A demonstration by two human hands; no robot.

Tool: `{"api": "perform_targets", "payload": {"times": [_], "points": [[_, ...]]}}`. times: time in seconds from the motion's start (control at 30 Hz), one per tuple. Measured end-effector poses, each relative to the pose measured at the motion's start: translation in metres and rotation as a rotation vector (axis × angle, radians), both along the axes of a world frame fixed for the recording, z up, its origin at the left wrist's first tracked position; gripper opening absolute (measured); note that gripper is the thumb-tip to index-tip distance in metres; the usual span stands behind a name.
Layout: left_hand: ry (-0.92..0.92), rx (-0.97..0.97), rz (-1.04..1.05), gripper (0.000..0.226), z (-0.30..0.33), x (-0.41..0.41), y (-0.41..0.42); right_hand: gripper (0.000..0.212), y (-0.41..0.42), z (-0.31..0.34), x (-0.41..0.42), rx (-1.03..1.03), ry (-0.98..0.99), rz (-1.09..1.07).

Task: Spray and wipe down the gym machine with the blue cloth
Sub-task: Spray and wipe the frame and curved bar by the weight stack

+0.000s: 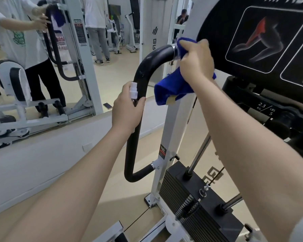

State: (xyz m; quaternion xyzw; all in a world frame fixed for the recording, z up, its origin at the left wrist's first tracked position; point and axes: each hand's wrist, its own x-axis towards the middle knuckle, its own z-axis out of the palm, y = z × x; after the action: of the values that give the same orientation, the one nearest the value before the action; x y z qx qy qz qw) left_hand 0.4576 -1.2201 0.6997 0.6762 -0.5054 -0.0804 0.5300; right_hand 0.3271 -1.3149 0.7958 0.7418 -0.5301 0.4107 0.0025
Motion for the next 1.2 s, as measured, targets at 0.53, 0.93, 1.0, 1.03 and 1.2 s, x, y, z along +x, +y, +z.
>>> {"api": "perform_targets", "payload": {"times": [0.53,0.93,1.0,1.03,1.2], "points": [[-0.006,-0.011,-0.042,0.039,0.0,0.008,0.0,0.039,0.03,-0.037,0.042,-0.156,-0.113,0.349],[0.074,0.006,-0.043,0.037,-0.005,0.012,-0.003,0.037,0.029,-0.046,0.041,-0.275,0.017,0.344],[0.148,0.046,-0.028,0.025,-0.005,0.012,-0.004,0.036,0.032,-0.044,0.04,-0.382,0.161,0.395],[0.204,0.074,-0.038,0.017,-0.004,0.014,-0.003,0.036,0.028,-0.035,0.038,-0.415,0.209,0.38],[0.312,0.173,-0.153,0.017,-0.002,0.026,0.004,0.042,0.011,0.005,0.034,-0.173,0.137,0.2]]}}
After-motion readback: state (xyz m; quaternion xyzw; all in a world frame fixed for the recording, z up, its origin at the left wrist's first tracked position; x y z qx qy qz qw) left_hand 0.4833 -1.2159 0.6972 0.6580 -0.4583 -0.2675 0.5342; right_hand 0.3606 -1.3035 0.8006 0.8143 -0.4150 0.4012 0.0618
